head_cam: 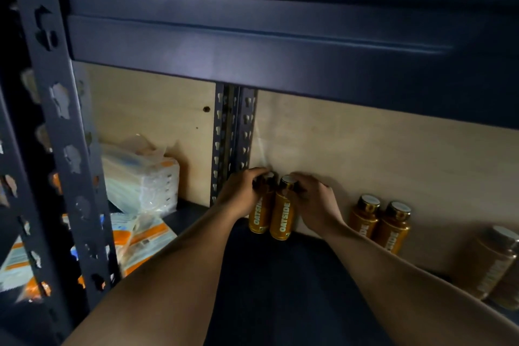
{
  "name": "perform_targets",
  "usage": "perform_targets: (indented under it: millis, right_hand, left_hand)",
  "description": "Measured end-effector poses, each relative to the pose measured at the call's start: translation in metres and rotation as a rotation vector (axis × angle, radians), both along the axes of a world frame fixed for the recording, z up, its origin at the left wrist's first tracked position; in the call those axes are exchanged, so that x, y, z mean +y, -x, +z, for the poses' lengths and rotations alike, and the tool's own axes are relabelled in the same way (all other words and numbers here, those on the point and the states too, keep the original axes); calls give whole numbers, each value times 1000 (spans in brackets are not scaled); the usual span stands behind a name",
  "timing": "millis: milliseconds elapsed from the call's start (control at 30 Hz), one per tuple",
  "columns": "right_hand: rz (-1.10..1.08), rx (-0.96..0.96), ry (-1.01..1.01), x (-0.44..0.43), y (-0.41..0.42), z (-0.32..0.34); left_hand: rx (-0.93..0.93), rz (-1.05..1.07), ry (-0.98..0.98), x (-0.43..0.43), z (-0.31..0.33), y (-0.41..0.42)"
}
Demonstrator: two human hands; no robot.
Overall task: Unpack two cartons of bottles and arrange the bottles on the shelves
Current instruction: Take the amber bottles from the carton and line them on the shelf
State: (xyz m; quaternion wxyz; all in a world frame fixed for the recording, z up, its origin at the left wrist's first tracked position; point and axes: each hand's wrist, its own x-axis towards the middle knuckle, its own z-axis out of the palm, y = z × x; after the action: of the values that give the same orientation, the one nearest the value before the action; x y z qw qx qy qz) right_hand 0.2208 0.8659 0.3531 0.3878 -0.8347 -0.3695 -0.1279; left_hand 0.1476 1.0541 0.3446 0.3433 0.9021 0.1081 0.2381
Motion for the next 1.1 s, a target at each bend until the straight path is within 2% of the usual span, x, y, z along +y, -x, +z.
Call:
perform_targets:
  millis: [400, 667, 1100]
  right_hand:
    - [-7, -23, -96, 19, 10, -9]
    - [-3, -12, -95, 9, 9, -8]
    - [-83, -72, -89, 14, 18, -11]
  left_hand:
    - [-20, 69, -38, 2, -3, 10]
    - [-32, 10, 16, 1, -2, 9]
    - [-70, 44, 31, 2, -9, 7]
